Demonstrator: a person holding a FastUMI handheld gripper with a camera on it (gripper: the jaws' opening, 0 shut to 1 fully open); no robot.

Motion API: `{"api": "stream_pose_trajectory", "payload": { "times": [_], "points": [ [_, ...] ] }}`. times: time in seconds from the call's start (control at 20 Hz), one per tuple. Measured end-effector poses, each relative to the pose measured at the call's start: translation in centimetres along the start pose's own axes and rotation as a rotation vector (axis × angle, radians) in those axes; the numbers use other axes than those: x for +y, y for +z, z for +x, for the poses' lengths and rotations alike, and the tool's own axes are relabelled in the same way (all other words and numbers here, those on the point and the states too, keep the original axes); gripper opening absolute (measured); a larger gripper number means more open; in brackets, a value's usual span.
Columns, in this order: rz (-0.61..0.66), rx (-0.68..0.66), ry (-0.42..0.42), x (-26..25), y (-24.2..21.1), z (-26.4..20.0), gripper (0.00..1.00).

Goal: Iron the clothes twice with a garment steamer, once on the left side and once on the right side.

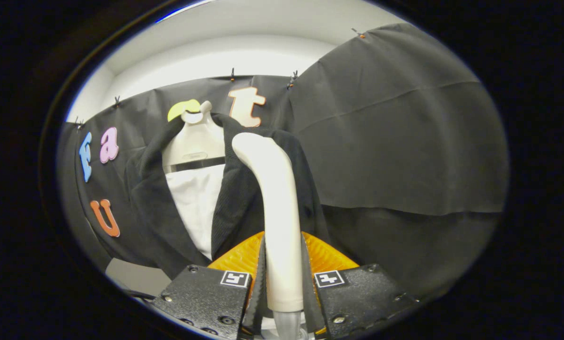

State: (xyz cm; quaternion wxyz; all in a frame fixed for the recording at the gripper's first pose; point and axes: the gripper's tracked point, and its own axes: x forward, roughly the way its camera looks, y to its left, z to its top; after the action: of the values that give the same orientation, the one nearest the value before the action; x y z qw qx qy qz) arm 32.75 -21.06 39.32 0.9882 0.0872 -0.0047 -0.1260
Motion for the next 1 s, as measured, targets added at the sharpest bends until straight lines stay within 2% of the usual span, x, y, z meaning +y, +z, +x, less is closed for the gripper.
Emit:
{"api": "stream_pose_trajectory", "payload": {
  "times": [0.35, 1.0],
  "points": [
    [-0.037, 0.036, -0.037, -0.3, -2.1, 0.1, 0.37],
    [-0.068, 0.126, -0.063, -0.1, -9.4, -0.1, 0.37]
  ]
}}
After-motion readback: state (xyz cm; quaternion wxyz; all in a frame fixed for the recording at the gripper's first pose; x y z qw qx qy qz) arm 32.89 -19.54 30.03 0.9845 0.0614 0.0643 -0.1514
